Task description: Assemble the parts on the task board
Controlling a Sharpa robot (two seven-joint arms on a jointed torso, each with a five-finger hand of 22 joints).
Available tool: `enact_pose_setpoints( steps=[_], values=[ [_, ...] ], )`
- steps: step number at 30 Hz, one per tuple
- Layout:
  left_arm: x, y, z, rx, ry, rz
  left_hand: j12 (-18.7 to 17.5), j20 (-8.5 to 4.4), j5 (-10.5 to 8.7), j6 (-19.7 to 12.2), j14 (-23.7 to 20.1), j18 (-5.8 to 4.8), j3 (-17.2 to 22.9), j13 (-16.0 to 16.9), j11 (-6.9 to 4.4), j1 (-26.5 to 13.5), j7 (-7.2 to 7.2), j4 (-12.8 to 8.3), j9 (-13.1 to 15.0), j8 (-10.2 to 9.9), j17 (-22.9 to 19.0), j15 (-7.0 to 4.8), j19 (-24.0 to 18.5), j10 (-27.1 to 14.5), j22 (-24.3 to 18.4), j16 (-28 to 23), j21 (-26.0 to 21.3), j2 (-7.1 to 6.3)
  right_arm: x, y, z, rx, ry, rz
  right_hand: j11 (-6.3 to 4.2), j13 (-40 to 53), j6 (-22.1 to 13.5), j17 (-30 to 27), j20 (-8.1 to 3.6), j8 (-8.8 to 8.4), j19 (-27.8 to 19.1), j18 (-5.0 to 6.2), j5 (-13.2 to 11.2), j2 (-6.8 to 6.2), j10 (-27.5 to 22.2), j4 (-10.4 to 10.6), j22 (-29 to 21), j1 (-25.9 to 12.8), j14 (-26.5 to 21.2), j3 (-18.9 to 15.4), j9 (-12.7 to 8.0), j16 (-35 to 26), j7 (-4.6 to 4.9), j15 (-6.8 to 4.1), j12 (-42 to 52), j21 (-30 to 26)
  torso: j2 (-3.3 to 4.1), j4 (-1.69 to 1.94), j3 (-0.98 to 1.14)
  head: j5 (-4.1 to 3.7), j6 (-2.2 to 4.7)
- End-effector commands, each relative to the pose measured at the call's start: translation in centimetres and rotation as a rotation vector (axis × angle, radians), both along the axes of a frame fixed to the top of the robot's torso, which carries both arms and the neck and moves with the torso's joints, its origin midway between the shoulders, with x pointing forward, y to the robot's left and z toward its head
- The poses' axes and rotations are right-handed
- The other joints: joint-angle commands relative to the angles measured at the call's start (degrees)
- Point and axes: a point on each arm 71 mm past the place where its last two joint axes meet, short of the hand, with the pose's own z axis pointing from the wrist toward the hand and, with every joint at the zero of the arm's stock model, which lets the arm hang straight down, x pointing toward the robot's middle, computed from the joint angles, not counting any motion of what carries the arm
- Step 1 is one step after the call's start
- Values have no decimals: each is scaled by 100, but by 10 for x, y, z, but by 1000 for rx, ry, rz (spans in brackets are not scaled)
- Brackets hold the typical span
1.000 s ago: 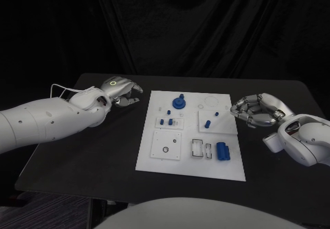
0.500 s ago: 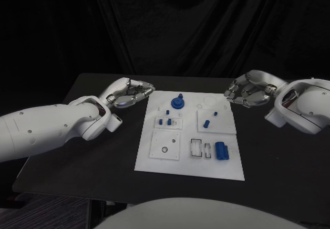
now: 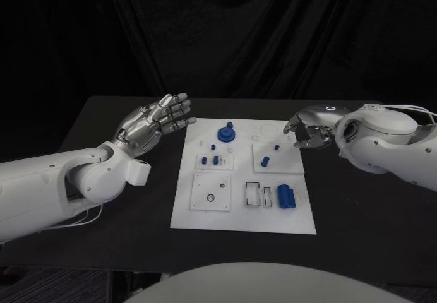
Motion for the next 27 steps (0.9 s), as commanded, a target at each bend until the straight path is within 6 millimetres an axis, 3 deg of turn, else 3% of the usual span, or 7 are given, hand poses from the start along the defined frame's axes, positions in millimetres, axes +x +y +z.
enact_pose_setpoints(
  steps=[1, 6, 10, 13, 22, 26, 27],
  values=[
    [-5, 4, 8, -169, -46, 12, 40, 16, 78, 7, -25, -5, -47, -3, 23, 68, -13, -10, -6, -18, -4, 21, -42, -30, 6, 6, 28, 25, -1, -2, -2, -76, -108, 7, 34, -46, 33, 8, 12, -36, 52, 60, 20, 13, 64, 5, 152, -64, 43, -50, -40, 28, 33, 6, -18, 24, 79, 111, -105, -100, -1],
    [-7, 4, 9, -177, -41, 4, 199, 160, 422, 68, 73, 1, -119, 9, 87, 330, 20, -73, -2, -3, 19, 158, -22, -3, 85, 182, 112, 74, -3, -1, -7, -35, -114, 26, 57, -93, 139, 40, 27, -45, 126, 46, 59, 40, 194, 3, 170, -56, 92, -55, -76, 79, 93, 22, 7, 85, 130, 155, -133, -167, -1],
    [-8, 3, 9, -182, -37, -5, 254, 199, 473, 104, 102, 5, -140, 14, 128, 389, 24, -82, 3, 3, 23, 189, 3, 17, 119, 229, 146, 88, -4, 1, -10, -9, -123, 45, 65, -148, 245, 53, 41, -59, 196, 36, 135, 69, 392, -28, 192, -33, 126, -33, -114, 115, 131, 42, 38, 132, 187, 201, -183, -267, -1],
    [-8, 4, 9, -180, -36, -3, 297, 206, 501, 143, 90, 18, -151, 19, 168, 421, 43, -85, 8, 11, 19, 179, -6, 45, 124, 222, 156, 98, -4, 4, -12, 15, -129, 53, 51, -201, 425, 108, 49, -27, 291, 14, 186, 103, 584, -22, 236, -59, 197, -1, -120, 191, 190, 50, 52, 264, 210, 205, -194, -305, -1],
    [-7, 6, 8, -177, -43, 8, 397, 77, 557, 231, 21, 23, -211, 23, 147, 504, 120, -89, 17, 29, 10, 71, -210, 68, 59, 183, 115, 99, -3, 6, -21, 79, -95, 47, 63, -311, 626, 86, 113, -52, 334, 0, 271, 152, 874, -37, 258, -71, 209, 110, -143, 208, 388, 148, 37, 223, 230, 206, -205, -319, -1],
    [-8, 7, 8, -176, -51, 4, 419, -22, 560, 240, -109, -37, -284, 13, 86, 549, 145, -87, 16, 28, -11, 19, -586, 8, -113, 52, 0, 77, -4, 7, -26, 96, -77, 48, 70, -364, 733, 117, 131, -49, 365, -2, 330, 163, 1034, -54, 284, -57, 233, 186, -146, 253, 500, 156, 25, 271, 232, 182, -191, -302, -1],
    [-8, 7, 9, -178, -54, -1, 384, -101, 505, 239, -222, -58, -357, 1, 20, 532, 148, -65, 15, 27, -31, -42, -990, -82, -378, -94, -123, 50, -4, 7, -27, 99, -72, 48, 64, -386, 754, 116, 132, -55, 372, -1, 340, 159, 1093, -54, 290, -62, 236, 207, -149, 260, 522, 154, 14, 275, 231, 180, -191, -296, -1]
  ],
)
